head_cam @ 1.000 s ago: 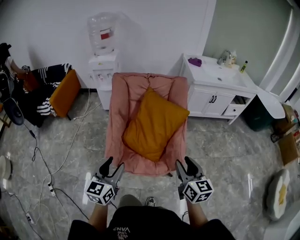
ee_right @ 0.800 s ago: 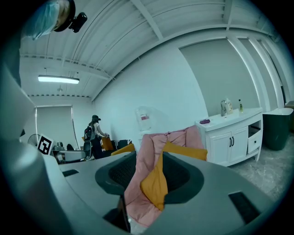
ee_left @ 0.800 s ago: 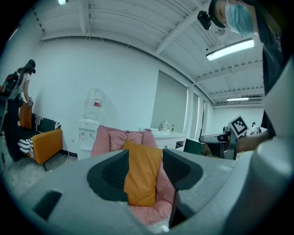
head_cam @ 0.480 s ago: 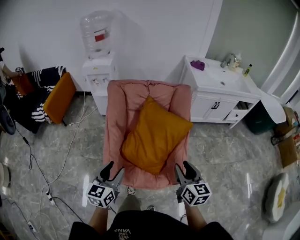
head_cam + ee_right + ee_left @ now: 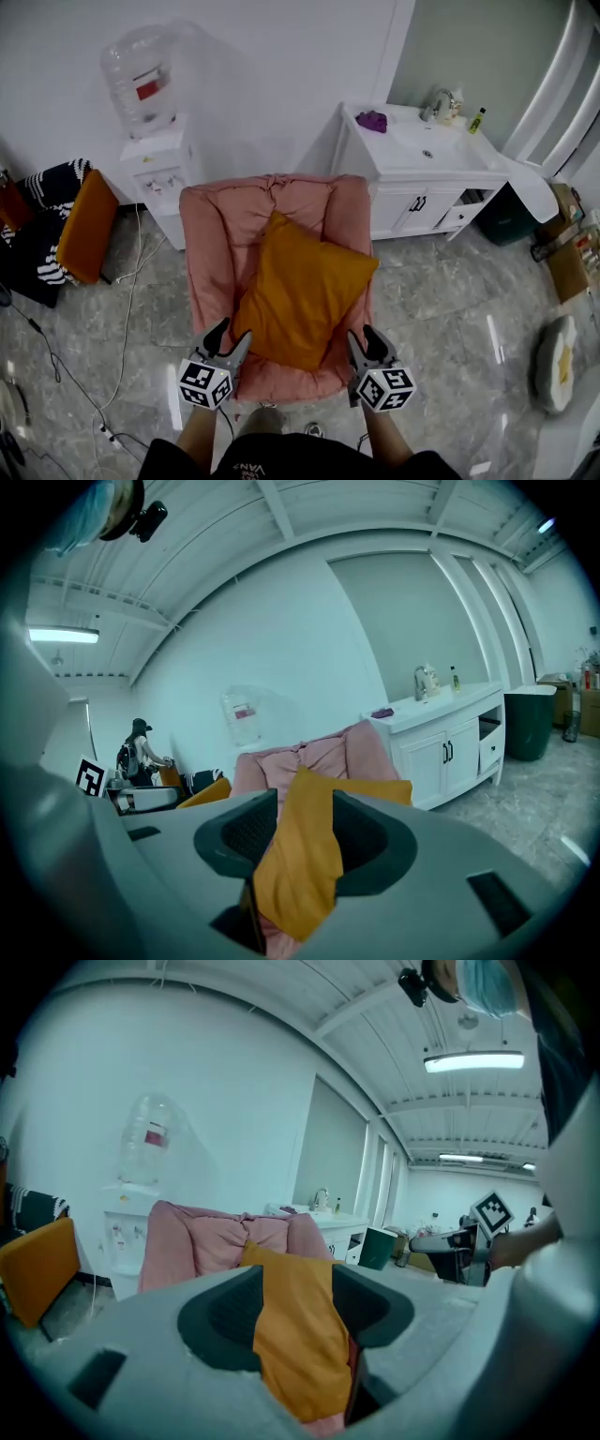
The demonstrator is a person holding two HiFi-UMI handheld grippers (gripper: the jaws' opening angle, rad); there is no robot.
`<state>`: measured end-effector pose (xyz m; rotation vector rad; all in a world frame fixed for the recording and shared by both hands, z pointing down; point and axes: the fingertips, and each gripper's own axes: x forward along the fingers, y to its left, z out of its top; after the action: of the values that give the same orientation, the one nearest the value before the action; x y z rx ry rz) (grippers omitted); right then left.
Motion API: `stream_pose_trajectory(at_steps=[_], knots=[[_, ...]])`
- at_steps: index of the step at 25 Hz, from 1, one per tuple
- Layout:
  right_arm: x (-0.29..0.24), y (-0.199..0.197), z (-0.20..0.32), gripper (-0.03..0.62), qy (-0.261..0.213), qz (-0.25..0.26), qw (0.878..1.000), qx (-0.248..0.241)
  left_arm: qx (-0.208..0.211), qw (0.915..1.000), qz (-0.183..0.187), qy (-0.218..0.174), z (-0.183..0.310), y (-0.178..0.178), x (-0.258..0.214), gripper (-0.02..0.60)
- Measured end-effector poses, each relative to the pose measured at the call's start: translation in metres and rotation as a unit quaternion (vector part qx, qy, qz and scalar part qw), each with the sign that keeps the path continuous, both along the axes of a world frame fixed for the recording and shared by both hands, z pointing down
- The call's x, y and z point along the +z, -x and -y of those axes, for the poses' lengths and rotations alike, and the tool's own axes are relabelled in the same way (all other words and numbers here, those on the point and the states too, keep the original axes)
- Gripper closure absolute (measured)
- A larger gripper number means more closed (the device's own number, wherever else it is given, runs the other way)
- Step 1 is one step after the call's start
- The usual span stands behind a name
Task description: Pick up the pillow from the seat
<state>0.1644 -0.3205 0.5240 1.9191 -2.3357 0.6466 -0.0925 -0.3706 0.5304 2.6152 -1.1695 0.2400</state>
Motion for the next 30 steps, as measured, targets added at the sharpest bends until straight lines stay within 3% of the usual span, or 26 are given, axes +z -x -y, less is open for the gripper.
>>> stream_pose_trajectory(at_steps=[8, 16, 24, 30], knots=[[0.044, -0.013, 0.043, 0.418, 0.033, 0.002, 0.998, 0.057, 0.053, 0.9985, 0.011, 0.007, 0.077, -0.021, 0.034, 0.356], [0.091, -0.022, 0.068, 0.414, 0.075, -0.013, 0.993, 0.093, 0.105, 0.9934, 0.046, 0.005, 0.137, -0.041, 0.072, 0.356], [0.156, -0.032, 0.080, 0.376, 0.123, 0.019, 0.984, 0.129, 0.150, 0.9831, 0.094, 0.045, 0.174, -0.048, 0.130, 0.356], [0.203, -0.058, 0.093, 0.346, 0.154, 0.009, 0.976, 0.153, 0.182, 0.9730, 0.114, 0.085, 0.197, -0.057, 0.181, 0.322]])
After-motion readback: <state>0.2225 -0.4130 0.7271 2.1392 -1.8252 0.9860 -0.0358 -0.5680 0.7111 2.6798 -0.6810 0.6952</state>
